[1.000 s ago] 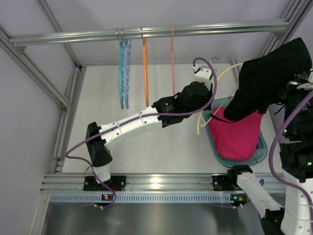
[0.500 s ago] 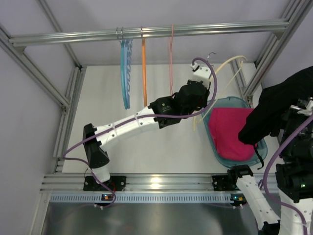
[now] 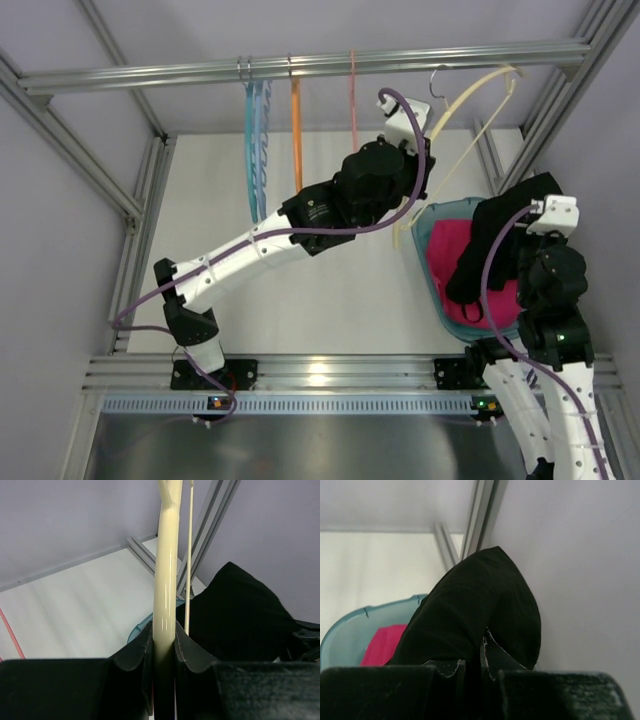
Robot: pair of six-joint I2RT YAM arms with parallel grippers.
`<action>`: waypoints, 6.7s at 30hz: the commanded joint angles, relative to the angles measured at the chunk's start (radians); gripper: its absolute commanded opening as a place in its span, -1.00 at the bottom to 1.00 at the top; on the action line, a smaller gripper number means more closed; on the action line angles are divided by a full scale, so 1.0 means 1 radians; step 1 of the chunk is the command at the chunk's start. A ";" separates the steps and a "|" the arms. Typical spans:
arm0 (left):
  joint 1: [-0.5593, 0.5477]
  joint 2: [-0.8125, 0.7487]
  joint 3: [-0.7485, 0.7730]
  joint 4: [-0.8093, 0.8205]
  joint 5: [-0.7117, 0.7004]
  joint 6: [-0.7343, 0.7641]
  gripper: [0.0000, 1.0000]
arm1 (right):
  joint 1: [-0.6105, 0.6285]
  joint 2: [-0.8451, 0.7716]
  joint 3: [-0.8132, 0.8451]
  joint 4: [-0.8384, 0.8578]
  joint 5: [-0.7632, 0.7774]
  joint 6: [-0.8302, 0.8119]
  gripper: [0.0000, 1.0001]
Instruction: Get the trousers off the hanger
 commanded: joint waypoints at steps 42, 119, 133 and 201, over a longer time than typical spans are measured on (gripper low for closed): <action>0.789 -0.975 -0.622 0.273 0.608 0.172 -1.00 | -0.018 0.279 0.090 -0.024 -0.472 -0.031 0.99; 1.135 -0.284 0.001 -0.847 0.531 0.592 -0.70 | -0.020 0.291 0.123 -0.041 -0.535 0.020 0.99; 1.135 -0.341 -0.042 -0.755 0.556 0.552 0.08 | -0.020 0.302 0.129 -0.035 -0.536 0.043 0.99; 1.135 -0.565 -0.591 0.117 0.828 -0.098 0.11 | -0.020 0.249 0.044 -0.020 -0.512 0.044 0.99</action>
